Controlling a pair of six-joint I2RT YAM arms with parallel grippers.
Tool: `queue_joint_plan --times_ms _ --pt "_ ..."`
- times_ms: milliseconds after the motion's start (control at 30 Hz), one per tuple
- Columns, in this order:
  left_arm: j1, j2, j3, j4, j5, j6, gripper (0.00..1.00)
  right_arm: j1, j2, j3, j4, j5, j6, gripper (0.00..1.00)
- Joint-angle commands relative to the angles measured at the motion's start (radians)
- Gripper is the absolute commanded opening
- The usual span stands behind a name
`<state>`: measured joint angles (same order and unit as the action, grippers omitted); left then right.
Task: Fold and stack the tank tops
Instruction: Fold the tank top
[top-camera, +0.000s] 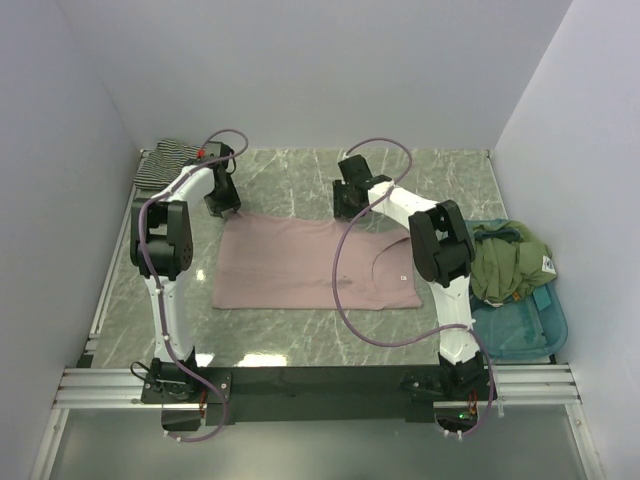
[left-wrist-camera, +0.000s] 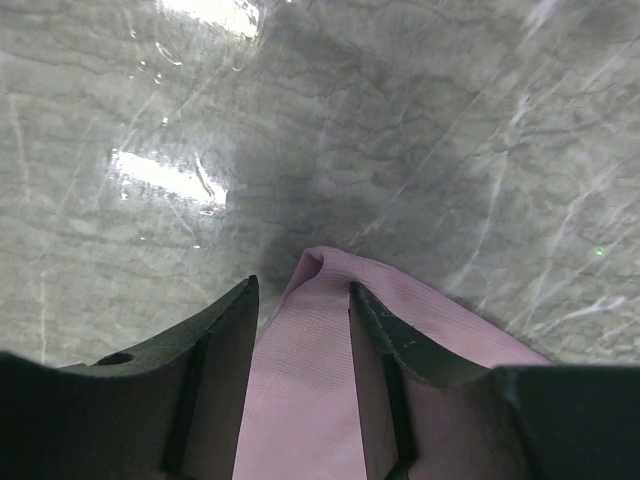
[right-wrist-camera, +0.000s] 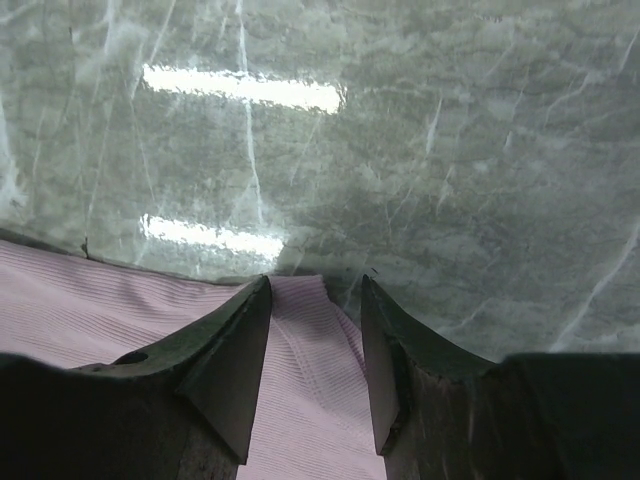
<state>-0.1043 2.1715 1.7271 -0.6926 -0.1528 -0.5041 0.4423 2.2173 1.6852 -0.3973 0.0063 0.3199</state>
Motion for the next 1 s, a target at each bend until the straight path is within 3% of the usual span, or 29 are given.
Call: queue_joint_plan --times_ms 0,267,600,967 --pt "0.005 0.008 0.043 0.01 0.035 0.018 0.47 -0.005 0.002 0.045 -0.006 -0.002 -0.01 0.48" --pt "0.015 0.013 0.042 0.022 0.038 0.01 0.44 -0.008 -0.025 0.019 0.002 0.004 -0.008 0.42" --pt "0.025 0.014 0.043 0.044 0.048 0.009 0.37 -0.025 -0.042 0.024 0.006 -0.003 0.004 0.17" --pt "0.028 -0.016 0.028 0.1 0.073 0.012 0.25 -0.027 -0.059 0.05 0.015 -0.031 0.018 0.12"
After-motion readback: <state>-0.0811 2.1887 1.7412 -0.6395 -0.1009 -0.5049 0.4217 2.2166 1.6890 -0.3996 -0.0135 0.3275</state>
